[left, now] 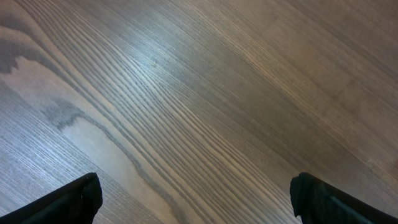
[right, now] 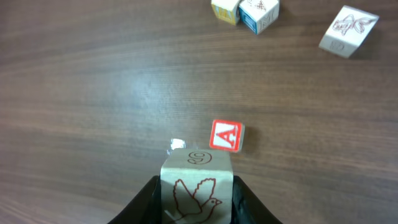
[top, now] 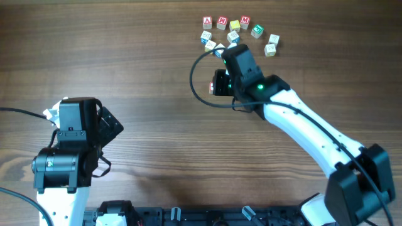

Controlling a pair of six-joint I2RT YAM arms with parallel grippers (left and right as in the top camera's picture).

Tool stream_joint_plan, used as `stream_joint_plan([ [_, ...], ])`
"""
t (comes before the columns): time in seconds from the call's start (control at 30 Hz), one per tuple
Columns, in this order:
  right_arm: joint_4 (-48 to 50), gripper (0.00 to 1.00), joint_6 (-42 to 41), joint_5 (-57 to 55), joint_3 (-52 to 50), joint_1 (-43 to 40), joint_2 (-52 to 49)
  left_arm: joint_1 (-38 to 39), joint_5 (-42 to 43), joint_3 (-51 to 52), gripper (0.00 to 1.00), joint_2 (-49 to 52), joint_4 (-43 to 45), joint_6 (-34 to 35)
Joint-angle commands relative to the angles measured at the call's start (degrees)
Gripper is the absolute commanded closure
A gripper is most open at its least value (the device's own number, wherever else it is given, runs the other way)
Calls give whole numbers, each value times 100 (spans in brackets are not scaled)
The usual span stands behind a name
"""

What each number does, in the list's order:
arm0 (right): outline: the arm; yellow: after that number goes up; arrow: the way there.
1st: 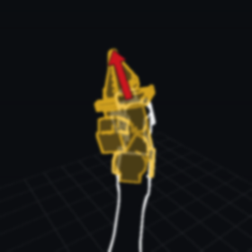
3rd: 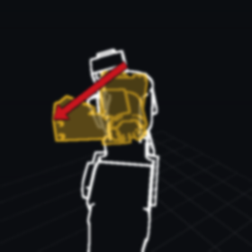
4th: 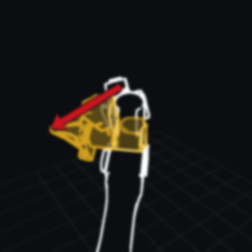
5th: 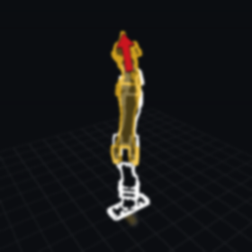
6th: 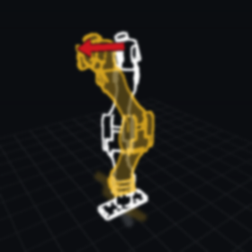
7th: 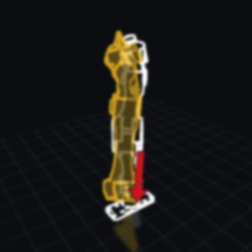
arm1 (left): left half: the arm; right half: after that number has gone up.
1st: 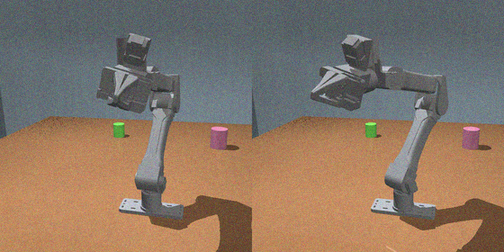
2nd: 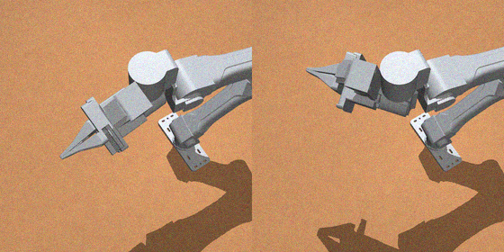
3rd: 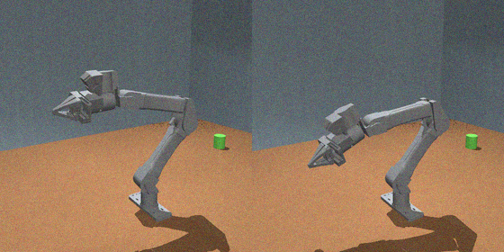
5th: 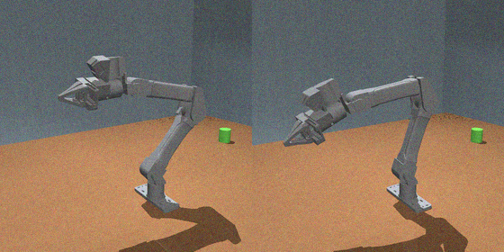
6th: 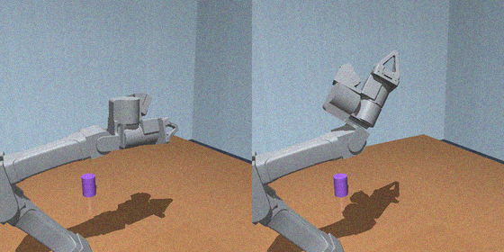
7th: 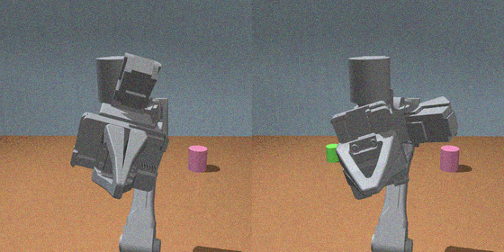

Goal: Form a tower

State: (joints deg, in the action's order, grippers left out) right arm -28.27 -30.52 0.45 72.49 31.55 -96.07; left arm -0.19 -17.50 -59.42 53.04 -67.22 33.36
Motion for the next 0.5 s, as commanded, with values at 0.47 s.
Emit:
stream_joint_plan([
  [0.47,-1458,77,37,304,2002,-264,-2076,-46,9,7,0,0,-2,55],
])
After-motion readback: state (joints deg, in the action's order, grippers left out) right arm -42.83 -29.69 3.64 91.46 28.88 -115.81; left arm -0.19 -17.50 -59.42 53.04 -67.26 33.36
